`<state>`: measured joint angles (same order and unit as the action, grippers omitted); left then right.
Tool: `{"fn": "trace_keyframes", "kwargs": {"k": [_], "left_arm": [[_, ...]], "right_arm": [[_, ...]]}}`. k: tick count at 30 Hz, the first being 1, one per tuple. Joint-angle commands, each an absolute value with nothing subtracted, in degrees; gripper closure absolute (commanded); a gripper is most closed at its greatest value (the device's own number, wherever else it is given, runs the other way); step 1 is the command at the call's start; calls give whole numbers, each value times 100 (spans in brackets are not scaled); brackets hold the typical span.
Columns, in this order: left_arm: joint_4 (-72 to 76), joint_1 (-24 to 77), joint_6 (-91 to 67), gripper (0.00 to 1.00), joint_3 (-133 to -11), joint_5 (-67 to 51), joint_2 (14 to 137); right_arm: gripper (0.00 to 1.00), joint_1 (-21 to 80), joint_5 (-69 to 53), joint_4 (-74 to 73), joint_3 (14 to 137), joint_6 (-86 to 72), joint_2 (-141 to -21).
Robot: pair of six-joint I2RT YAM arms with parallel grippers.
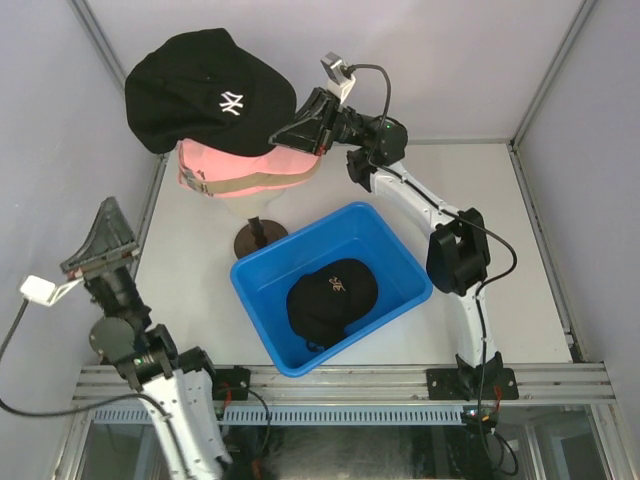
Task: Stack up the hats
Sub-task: Stack the hat on the hat.
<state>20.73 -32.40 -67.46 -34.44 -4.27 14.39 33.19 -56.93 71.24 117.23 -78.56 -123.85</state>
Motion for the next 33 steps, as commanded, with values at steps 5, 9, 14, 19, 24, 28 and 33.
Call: {"fn": "trace_keyframes", "kwargs": {"k": [5,9,14,19,24,28,33], "left_arm": [[2703,-306,-4310,58,-4462,464,2669],[2836,-228,-4176,52,-4565,-6,2905],[3031,-174,-3897,45,-4439,-447,3060],[3333,-39,-3451,43,-4253,-455,3178],[3334,164,-2905,42,-4555,-382,3481],[3296,222,-2611,41,-4503,-5,3534],[3794,241,-2404,40,-4105,459,3430]], "right_arm": [[100,3380,-5361,7787,11280,-7799,-11658],[100,3371,-5340,7937,11168,-7799,-11633],[100,3451,-5241,8051,10809,-7799,-11501],[100,3587,-5266,7935,10613,-7799,-11291],[100,3750,-5269,7761,10510,-7799,-11175],[100,3826,-5257,7692,10411,-7799,-11139],[100,3875,-5277,7562,10274,-7799,-11102]]}}
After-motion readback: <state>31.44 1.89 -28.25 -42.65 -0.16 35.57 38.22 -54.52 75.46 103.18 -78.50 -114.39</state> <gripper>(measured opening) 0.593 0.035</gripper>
